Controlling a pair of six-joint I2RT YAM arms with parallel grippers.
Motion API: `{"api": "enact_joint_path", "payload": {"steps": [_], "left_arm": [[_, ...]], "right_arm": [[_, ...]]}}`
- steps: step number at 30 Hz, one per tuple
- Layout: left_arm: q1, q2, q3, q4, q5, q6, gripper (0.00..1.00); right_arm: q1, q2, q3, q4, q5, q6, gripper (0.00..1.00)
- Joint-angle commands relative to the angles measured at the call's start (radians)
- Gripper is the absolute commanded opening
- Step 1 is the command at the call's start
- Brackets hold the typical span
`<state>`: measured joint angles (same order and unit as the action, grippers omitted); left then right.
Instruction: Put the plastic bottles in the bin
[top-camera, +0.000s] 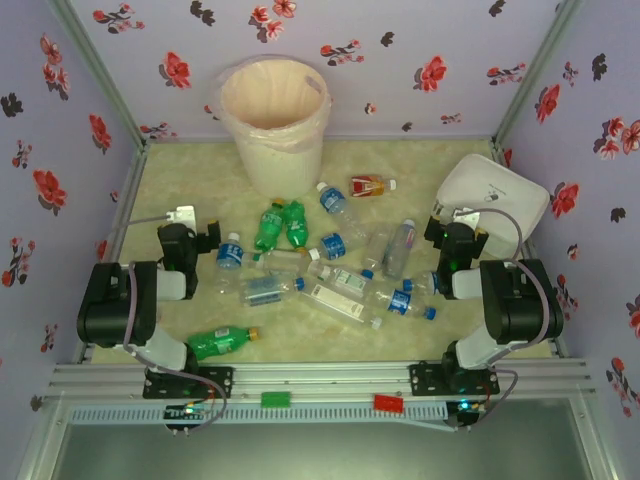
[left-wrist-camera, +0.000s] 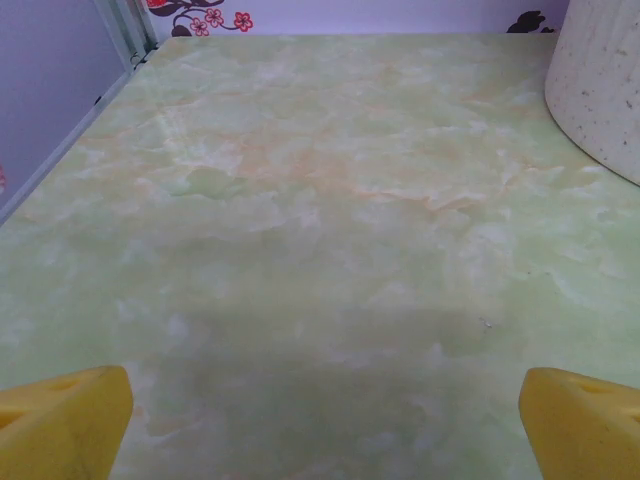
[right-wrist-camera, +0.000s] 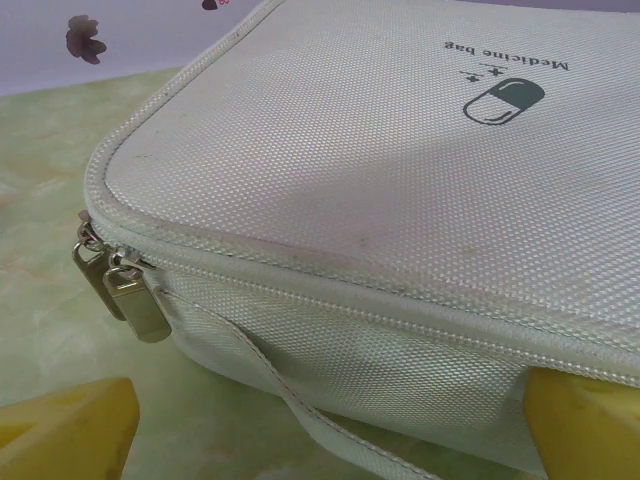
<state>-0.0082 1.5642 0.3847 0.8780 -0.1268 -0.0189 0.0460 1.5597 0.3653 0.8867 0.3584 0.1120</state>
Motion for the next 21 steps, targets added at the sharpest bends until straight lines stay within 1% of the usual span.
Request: {"api": "enact_joint_path", "payload": {"steps": [1, 21], "left_arm": [[-0.001, -0.017, 0.013, 0.01, -0.01, 0.008, 1.0], [0.004, -0.017, 0.014, 0.006, 0.002, 0.004, 1.0]], "right_arm": [[0.002, 0.0, 0.005, 0.031, 0.002, -0.003, 0.99], [0.0, -0.001, 0.004, 0.031, -0.001, -0.002, 0.99]]}}
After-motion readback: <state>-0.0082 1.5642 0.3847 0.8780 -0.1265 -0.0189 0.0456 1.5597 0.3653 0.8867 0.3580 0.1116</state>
